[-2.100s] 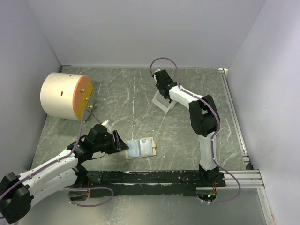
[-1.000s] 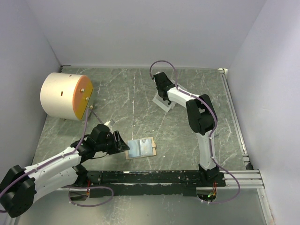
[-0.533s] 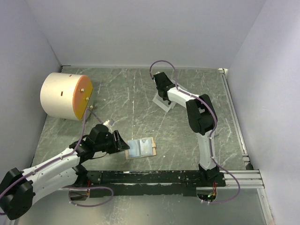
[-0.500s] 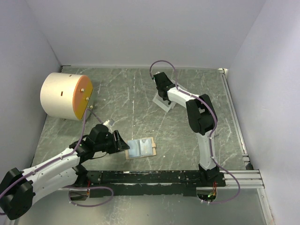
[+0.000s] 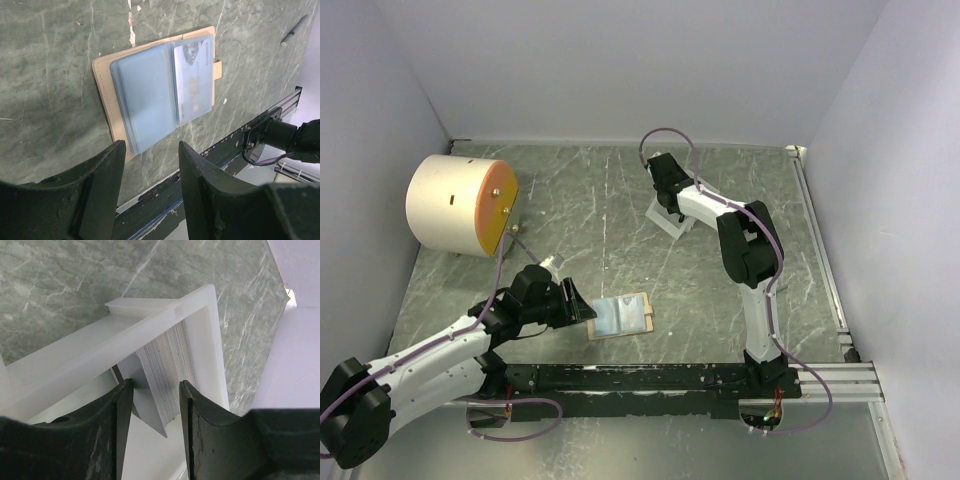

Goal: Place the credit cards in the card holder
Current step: Pick up the credit card from the storage box.

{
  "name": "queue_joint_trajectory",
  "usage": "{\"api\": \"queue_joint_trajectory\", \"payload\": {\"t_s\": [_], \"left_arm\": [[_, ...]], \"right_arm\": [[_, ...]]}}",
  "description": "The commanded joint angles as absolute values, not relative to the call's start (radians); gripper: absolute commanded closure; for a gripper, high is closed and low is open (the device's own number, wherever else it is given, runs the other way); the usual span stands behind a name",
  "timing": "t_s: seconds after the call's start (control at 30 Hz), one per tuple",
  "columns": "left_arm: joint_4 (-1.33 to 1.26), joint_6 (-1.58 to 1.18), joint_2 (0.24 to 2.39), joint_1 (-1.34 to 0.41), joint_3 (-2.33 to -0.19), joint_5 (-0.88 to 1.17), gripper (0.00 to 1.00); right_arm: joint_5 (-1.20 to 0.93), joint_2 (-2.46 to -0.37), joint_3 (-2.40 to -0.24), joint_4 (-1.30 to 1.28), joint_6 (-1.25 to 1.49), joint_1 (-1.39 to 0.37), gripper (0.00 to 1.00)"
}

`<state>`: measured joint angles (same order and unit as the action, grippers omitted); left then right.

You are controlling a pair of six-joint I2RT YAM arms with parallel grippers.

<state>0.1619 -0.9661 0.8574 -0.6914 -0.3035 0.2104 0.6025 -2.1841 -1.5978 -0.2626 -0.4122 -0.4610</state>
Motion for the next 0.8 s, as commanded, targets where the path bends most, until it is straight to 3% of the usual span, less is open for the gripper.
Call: {"api": "queue_joint_trajectory", "payload": {"t_s": [0.0, 0.77], "left_arm": [[0.141, -0.968, 0.862, -0.698, -0.294, 0.22, 0.42], [0.131, -0.967, 0.87, -0.697, -0.293, 0.224, 0.43]], "right_arm": [[0.624, -2.159, -1.63, -0.248, -0.421, -0.456, 0.59], [0.609, -2.126, -1.634, -0.25, -0.418, -0.459, 0.69]]}}
